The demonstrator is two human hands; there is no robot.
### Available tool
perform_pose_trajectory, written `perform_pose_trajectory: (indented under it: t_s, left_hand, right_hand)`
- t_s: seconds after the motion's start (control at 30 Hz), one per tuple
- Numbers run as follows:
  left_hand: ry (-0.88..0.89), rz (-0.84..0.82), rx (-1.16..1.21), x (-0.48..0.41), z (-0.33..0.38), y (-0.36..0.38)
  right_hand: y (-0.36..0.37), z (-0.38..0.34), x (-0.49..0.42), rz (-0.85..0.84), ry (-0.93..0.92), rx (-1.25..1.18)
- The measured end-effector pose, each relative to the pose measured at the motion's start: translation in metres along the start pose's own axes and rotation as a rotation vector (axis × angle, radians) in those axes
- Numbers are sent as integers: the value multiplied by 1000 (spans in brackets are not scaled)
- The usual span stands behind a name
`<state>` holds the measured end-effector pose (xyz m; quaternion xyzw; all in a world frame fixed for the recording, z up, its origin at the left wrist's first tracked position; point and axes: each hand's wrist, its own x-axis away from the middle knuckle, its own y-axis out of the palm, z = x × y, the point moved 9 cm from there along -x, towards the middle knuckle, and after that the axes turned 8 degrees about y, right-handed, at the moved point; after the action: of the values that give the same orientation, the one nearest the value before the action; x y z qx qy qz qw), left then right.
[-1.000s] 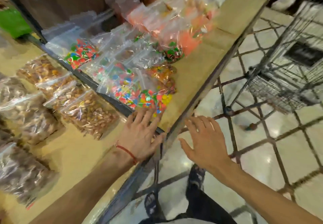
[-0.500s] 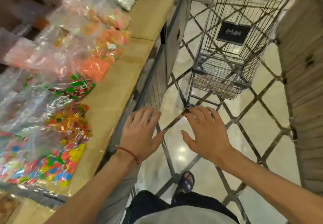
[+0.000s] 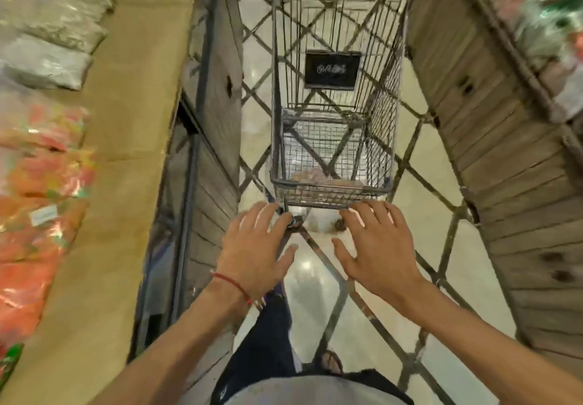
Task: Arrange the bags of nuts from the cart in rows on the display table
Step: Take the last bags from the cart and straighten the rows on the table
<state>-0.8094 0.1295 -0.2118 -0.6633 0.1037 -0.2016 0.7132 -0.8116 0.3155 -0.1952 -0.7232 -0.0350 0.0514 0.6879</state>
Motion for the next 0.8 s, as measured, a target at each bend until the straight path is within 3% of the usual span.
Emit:
perform_pose_trajectory:
  t_s: [0.43,0.8]
  left_hand:
    - [251,-154,-64,-194,-77,-11]
    - [216,-371,-66,-322,-79,33]
  right_hand:
    - [19,45,-154,-10,248,29]
    - [104,101,-280,-236,96,-7]
